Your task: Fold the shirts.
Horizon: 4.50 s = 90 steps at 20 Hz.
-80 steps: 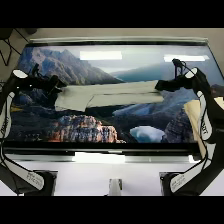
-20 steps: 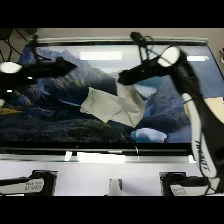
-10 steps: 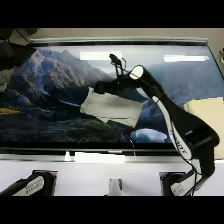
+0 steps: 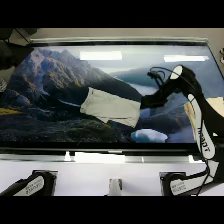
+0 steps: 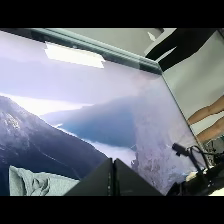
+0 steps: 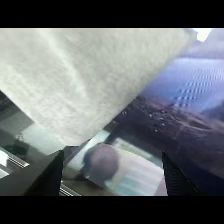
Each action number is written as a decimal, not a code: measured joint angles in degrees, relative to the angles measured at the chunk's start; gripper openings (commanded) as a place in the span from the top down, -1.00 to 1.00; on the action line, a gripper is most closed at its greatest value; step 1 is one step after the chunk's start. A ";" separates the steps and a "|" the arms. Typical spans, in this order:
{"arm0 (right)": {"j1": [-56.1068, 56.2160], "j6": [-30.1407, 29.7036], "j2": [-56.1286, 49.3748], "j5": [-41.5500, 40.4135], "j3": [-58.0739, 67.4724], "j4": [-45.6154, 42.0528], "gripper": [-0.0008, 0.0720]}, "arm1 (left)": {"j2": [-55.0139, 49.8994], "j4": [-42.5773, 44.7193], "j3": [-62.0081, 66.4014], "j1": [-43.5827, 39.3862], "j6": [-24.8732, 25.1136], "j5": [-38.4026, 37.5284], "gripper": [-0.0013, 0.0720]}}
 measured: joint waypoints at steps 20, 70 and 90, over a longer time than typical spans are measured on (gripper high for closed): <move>-10.12 -6.69 0.42 -7.80 11.78 18.51 0.90 | 0.07 -0.02 0.00 -0.52 -0.02 0.07 0.87; -24.79 -10.40 9.97 9.03 32.28 -17.03 -0.88 | -16.13 54.36 16.22 -23.85 -25.07 -21.57 -0.66; -15.37 -6.82 3.82 20.28 32.46 -14.78 -0.88 | -16.15 67.17 12.68 -26.86 -33.86 -24.28 -0.67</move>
